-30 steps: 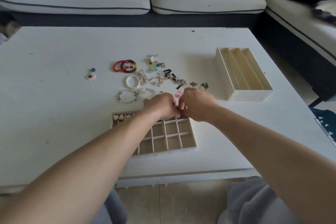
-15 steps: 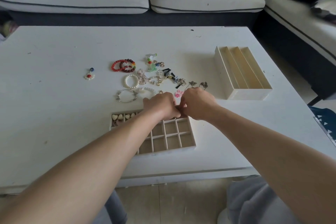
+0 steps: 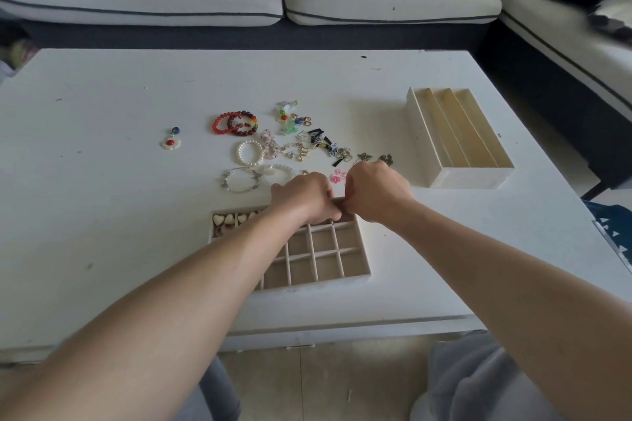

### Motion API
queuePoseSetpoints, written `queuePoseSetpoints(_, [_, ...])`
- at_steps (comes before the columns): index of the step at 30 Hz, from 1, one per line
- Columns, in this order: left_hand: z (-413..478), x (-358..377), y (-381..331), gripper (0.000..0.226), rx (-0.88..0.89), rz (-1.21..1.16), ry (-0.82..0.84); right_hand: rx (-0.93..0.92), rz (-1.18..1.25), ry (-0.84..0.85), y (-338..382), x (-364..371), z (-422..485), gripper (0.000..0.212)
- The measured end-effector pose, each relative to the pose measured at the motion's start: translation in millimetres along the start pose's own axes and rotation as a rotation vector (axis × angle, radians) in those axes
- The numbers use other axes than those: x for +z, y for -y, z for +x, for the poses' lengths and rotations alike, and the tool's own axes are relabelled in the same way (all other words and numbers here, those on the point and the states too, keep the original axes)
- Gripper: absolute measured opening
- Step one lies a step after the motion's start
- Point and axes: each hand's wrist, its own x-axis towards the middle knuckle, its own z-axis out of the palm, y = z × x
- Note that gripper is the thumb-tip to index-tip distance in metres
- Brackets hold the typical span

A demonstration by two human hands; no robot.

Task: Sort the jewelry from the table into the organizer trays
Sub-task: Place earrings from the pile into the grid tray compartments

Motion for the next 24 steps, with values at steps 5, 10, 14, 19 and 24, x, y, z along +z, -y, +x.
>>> queuePoseSetpoints(5, [1,-2,0,0.027,-0.009,-0.030,0.031,-0.005,0.044,0.013,-3,-4,0,0.036])
queuePoseSetpoints(10, [-1,-4,-2,0.019,-0.002,-0.013,0.042,-0.103,-0.111,-0.059,2,2,-1,0.020])
queuePoseSetpoints(14, [0,-3,-2,0.027,-0.015,-0.018,0.032,-0.098,-0.161,-0.054,4,1,-1,0.016])
queuePoseSetpoints(19, [1,-2,-1,0.020,0.002,0.005,0.034,-0.192,-0.334,-0.040,13,0,-14,0.005])
queuePoseSetpoints(24, [3,-3,0,0.033,-0.007,0.019,0.040,-0.260,-0.402,-0.032,17,-2,-21,0.023])
